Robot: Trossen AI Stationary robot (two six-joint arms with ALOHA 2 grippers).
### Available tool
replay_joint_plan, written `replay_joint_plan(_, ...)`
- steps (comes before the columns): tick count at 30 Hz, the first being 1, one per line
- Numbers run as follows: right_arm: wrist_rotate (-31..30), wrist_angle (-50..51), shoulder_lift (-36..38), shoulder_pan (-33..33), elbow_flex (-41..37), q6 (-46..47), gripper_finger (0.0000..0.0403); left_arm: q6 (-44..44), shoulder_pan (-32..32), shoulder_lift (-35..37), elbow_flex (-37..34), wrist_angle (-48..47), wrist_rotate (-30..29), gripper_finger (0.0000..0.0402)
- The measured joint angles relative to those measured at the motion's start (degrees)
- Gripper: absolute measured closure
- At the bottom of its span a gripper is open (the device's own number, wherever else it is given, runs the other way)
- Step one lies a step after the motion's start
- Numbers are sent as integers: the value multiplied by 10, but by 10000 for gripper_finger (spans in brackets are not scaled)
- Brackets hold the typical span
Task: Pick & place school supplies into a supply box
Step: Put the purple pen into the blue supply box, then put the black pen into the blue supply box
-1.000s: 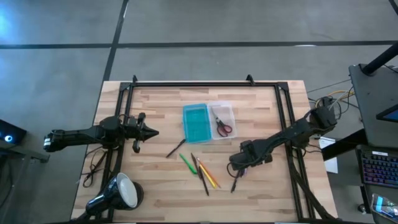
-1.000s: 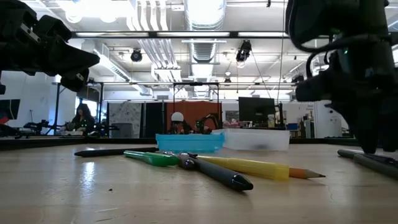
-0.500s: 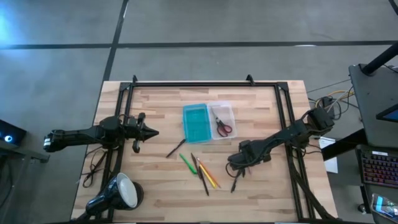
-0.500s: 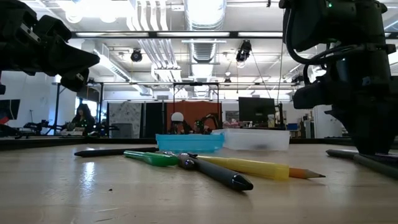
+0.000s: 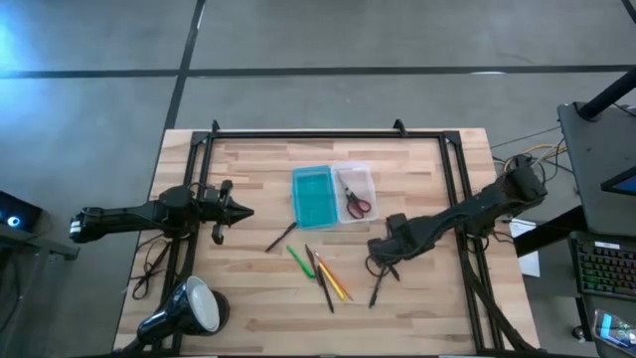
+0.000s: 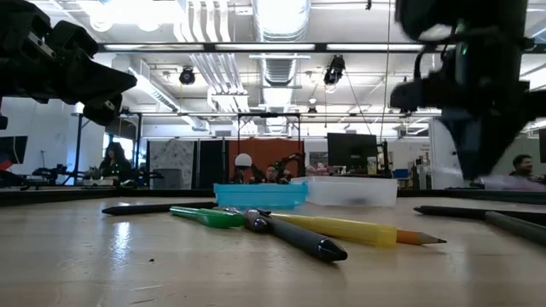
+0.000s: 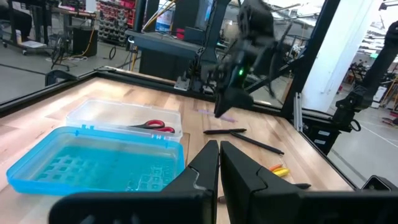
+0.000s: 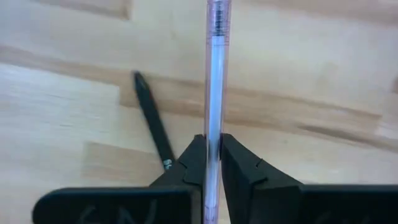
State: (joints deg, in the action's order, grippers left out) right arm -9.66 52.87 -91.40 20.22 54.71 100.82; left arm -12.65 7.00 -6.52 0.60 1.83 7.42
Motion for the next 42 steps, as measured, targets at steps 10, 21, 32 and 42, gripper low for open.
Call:
replay_joint_plan(10, -116, -113, 23, -97, 72, -156, 384, 0, 0, 0, 0, -1, 0, 401)
replay_joint_plan(21, -45, -186, -46, -296, 155, -398, 383, 0, 0, 0, 0, -1, 0, 401)
replay_joint_plan(32, 20, -160, -117, -334, 154, -423, 359, 5, 0, 0, 0, 35, 1, 401)
replay_joint_plan(42, 4, -149, -103, -320, 154, -458, 238, -110, -1, 0, 1, 42, 2, 401)
